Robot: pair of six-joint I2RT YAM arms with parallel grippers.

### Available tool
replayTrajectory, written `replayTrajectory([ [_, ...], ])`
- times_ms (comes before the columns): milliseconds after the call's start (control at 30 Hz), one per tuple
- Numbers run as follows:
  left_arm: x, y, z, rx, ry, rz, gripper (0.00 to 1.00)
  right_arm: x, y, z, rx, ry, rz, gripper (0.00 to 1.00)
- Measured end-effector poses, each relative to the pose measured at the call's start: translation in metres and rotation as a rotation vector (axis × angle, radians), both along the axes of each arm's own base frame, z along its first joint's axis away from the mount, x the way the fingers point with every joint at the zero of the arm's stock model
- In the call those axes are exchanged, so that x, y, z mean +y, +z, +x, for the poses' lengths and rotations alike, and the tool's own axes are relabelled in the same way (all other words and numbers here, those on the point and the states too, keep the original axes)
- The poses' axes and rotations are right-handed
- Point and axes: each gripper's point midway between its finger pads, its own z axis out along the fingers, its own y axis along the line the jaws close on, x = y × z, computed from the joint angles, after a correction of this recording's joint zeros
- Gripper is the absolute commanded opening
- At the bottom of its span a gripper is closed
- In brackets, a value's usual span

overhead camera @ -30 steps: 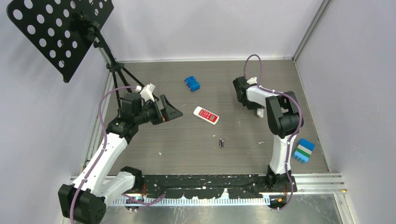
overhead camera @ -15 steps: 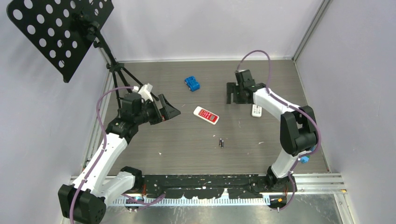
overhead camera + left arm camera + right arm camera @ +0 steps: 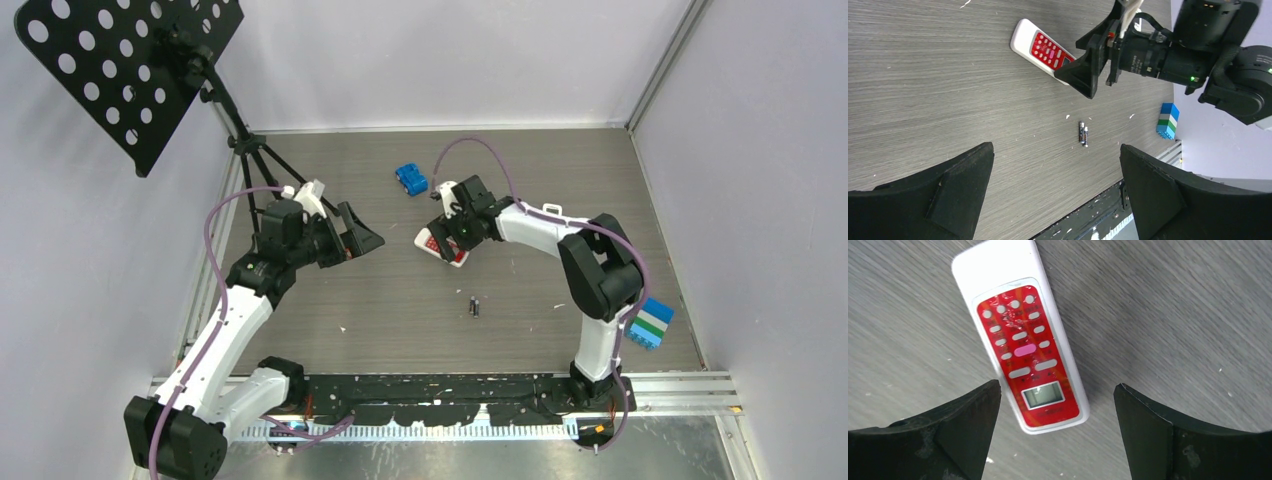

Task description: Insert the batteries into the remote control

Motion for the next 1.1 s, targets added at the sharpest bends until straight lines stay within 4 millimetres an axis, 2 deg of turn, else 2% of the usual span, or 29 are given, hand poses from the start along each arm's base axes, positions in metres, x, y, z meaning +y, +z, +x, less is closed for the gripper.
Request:
replayTrajectory([
  [100, 0.001, -0.001, 0.0, 0.002, 0.002, 0.003, 1.0, 0.001, -0.012, 0.003, 0.008, 0.053, -0.04, 0.89],
  [233, 0.001, -0.002, 0.0, 0.005, 0.002, 0.005, 1.0, 0.01, -0.015, 0.009, 0.003, 0.126, -0.08, 0.85],
  [300, 0.001, -0.002, 0.0, 0.007, 0.002, 0.006, 1.0, 0.015, -0.018, 0.012, -0.006, 0.154, -0.103, 0.73],
  [400, 0.001, -0.003, 0.0, 0.011, 0.002, 0.007, 1.0, 0.024, -0.018, 0.014, -0.021, 0.173, -0.127, 0.45],
  [467, 0.001, -0.004, 0.0, 0.013, 0.002, 0.008, 1.0, 0.027, -0.017, 0.017, -0.022, 0.159, -0.135, 0.35],
  [633, 0.001, -0.004, 0.0, 0.012, 0.0, 0.009, 1.0, 0.036, -0.016, 0.019, 0.037, 0.089, -0.052, 0.33],
  [733, 0.0, -0.003, 0.0, 0.008, -0.006, 0.004, 1.0, 0.048, -0.01, 0.006, 0.119, 0.055, 0.106, 0.33],
  [833, -0.003, -0.001, 0.0, 0.002, -0.015, -0.012, 1.0, 0.064, 0.007, -0.014, 0.214, 0.019, 0.312, 0.34],
  [900, -0.005, 0.0, -0.001, 0.003, -0.023, -0.028, 1.0, 0.082, 0.03, -0.028, 0.273, -0.001, 0.486, 0.34],
  [967, -0.011, 0.004, 0.0, 0.004, -0.036, -0.066, 1.0, 0.104, 0.068, -0.033, 0.311, -0.012, 0.702, 0.34],
  [1100, -0.023, 0.02, 0.003, -0.01, -0.059, -0.164, 0.99, 0.13, 0.134, -0.035, 0.359, 0.011, 1.023, 0.34],
])
